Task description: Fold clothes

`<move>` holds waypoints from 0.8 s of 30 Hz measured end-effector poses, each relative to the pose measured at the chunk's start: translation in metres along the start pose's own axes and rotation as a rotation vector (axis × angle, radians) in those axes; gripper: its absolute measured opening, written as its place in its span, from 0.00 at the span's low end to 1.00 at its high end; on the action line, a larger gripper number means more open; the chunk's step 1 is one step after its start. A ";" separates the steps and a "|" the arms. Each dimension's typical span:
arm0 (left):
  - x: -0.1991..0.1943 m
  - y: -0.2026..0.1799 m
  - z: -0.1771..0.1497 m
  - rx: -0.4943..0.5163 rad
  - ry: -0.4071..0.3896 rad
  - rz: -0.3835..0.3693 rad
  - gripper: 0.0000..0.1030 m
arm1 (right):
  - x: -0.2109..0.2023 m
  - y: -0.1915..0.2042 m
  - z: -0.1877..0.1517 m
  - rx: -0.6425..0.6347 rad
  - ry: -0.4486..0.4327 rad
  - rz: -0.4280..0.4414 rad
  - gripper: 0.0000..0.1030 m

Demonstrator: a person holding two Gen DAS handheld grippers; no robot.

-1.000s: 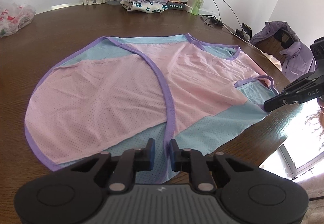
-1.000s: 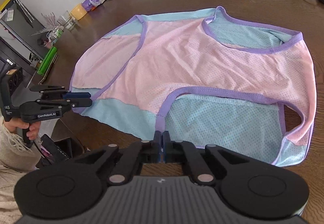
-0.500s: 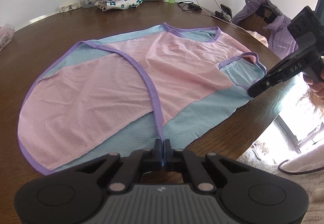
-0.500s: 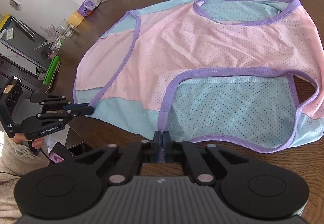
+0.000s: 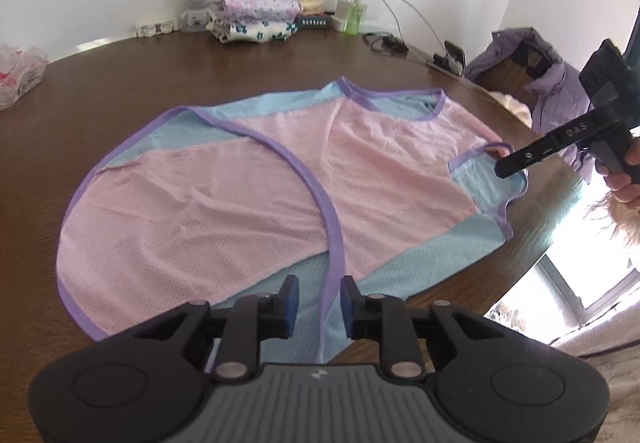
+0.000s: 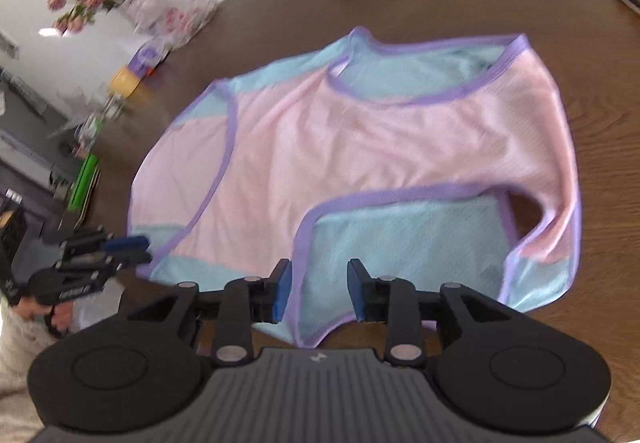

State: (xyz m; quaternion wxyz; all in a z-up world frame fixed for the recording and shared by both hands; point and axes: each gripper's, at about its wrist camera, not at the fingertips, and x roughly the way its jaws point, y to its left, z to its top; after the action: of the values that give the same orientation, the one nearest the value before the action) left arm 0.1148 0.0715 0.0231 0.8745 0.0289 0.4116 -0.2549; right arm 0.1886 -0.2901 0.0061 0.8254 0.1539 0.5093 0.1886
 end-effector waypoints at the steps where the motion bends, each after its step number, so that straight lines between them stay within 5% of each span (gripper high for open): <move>1: 0.001 -0.002 0.002 0.003 -0.012 -0.004 0.20 | 0.000 -0.004 0.007 0.015 -0.034 -0.038 0.29; 6: 0.019 -0.009 0.006 0.006 0.009 -0.020 0.19 | 0.016 -0.007 0.029 -0.061 -0.063 -0.174 0.29; 14: 0.036 -0.007 -0.001 -0.010 0.053 -0.027 0.17 | 0.005 -0.018 0.020 -0.165 -0.066 -0.418 0.29; 19: 0.035 -0.007 -0.002 -0.007 0.053 -0.030 0.17 | 0.010 -0.018 0.011 -0.256 -0.030 -0.448 0.29; 21: 0.035 -0.007 -0.003 -0.007 0.053 -0.030 0.17 | 0.016 -0.016 0.009 -0.306 -0.009 -0.454 0.17; 22: 0.035 -0.007 -0.003 -0.008 0.052 -0.030 0.17 | 0.018 -0.015 0.007 -0.333 -0.002 -0.468 0.04; 24: 0.034 -0.007 -0.004 -0.013 0.050 -0.030 0.17 | 0.017 -0.017 0.007 -0.349 0.000 -0.482 0.01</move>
State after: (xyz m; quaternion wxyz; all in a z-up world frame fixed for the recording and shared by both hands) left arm 0.1273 0.0520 -0.0034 0.8601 0.0234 0.4355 -0.2646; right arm 0.2044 -0.2976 -0.0114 0.8605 -0.1158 0.4909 0.0721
